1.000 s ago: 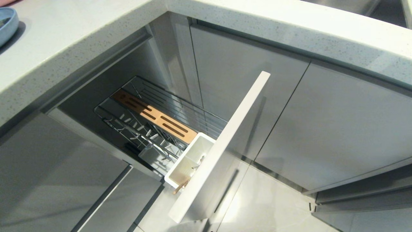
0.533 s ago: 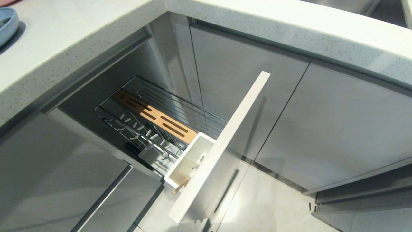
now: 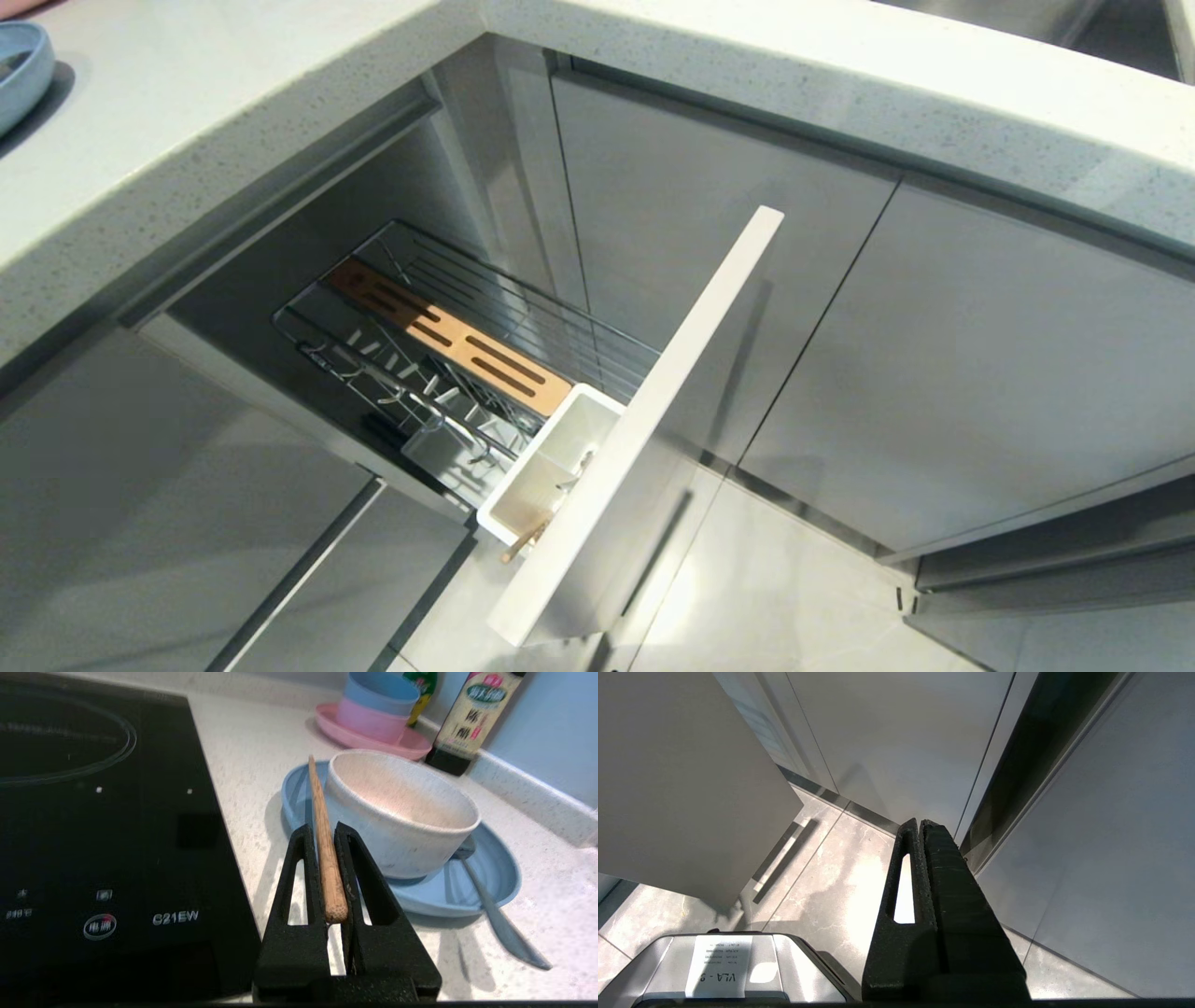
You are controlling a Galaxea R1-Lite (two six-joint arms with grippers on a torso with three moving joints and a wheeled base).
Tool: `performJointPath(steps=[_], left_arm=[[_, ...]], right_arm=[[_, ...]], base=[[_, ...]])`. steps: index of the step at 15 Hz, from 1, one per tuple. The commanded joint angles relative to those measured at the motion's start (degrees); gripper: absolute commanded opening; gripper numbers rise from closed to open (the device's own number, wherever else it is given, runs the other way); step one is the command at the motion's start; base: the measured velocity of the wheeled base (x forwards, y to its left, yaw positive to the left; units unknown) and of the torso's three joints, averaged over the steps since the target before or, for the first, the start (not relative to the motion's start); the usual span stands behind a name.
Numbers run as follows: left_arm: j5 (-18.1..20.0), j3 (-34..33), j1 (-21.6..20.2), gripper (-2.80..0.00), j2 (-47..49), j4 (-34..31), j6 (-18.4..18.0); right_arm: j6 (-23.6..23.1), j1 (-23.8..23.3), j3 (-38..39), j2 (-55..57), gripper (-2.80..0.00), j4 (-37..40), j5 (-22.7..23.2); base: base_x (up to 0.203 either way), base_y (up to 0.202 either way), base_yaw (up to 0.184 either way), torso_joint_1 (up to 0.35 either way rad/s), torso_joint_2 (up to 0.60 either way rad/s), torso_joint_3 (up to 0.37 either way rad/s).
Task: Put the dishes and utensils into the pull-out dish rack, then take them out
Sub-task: Take the chopsticks out of the cupboard
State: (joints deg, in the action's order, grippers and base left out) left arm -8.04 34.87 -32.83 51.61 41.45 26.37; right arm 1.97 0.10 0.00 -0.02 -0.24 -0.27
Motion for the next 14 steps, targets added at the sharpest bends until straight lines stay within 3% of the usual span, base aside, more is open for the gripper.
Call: performJointPath(steps=[1, 4, 14], left_arm=[[0.07, 0.12, 0.32, -2.80, -0.02, 0.21, 0.17], [3.47, 0.03, 0.57, -2.80, -0.02, 0.04, 0.26], [5.06, -0.67, 1.19, -2.80, -0.02, 0.04, 0.18]], right_arm=[[0.04, -0.01, 0.09, -0.24, -2.80, -0.02, 0.00], [0.04, 0.06, 0.09, -0.22, -2.80, -0.02, 0.00], [-0.02, 0.06, 0.09, -0.24, -2.80, -0.02, 0.00]], base=[[0.000, 0.000, 0.000, 0.000, 0.00, 0.000], [0.000, 0.000, 0.000, 0.000, 0.00, 0.000], [0.000, 0.000, 0.000, 0.000, 0.00, 0.000]])
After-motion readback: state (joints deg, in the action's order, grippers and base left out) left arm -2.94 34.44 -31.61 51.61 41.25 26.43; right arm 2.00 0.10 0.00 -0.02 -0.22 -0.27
